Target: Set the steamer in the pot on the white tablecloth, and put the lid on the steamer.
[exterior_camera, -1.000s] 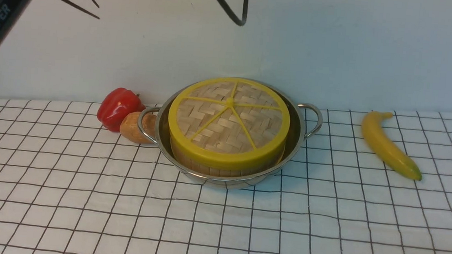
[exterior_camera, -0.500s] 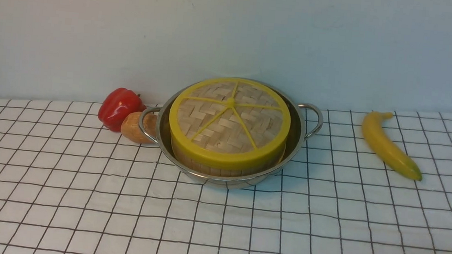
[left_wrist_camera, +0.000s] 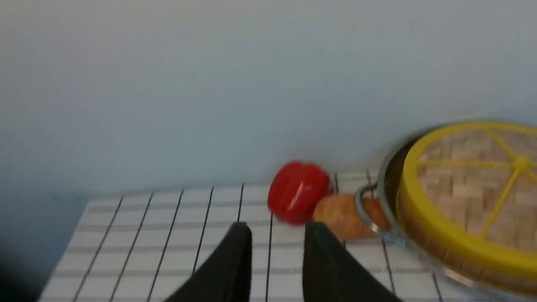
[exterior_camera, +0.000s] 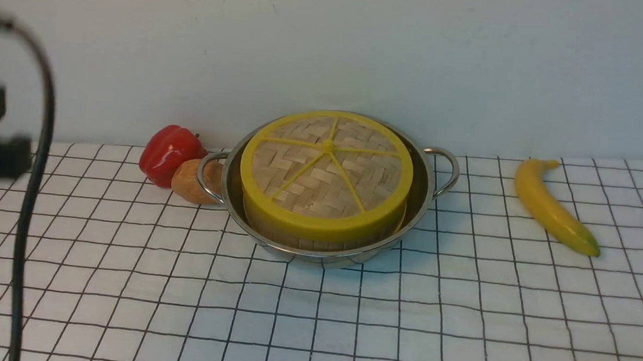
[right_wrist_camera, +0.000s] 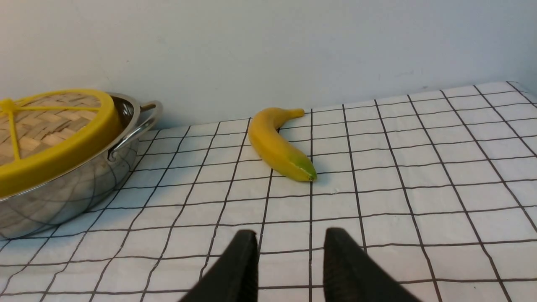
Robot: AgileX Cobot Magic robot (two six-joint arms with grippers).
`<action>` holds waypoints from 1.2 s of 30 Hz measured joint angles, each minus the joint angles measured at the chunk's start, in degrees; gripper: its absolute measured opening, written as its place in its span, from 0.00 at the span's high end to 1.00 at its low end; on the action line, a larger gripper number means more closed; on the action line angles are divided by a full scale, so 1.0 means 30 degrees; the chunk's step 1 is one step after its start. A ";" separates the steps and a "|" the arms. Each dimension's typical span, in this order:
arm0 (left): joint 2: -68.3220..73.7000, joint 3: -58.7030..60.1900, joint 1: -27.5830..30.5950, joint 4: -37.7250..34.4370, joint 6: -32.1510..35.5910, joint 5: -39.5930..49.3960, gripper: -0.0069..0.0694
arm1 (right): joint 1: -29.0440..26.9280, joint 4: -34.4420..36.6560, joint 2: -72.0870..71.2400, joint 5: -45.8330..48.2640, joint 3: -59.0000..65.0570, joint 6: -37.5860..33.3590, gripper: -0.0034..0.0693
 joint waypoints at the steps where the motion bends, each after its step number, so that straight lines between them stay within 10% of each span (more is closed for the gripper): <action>1: -0.0922 0.1142 0.0436 -0.0288 0.0000 -0.0001 0.67 | 0.0000 0.0000 0.0000 0.0000 0.0000 0.0000 0.62; 13: -1.1565 0.9971 0.3099 -0.0891 0.0132 0.0223 0.64 | 0.0000 0.0000 0.0000 0.0000 0.0000 0.0000 0.62; 26: -1.2655 1.2417 0.3099 -0.1327 0.0254 -0.0468 0.62 | 0.0000 0.0000 0.0000 0.0000 0.0000 0.0000 0.62; 36: -1.4299 1.2767 0.3099 -0.6401 0.6754 -0.0923 0.59 | 0.0000 0.0000 0.0000 0.0000 0.0000 0.0000 0.62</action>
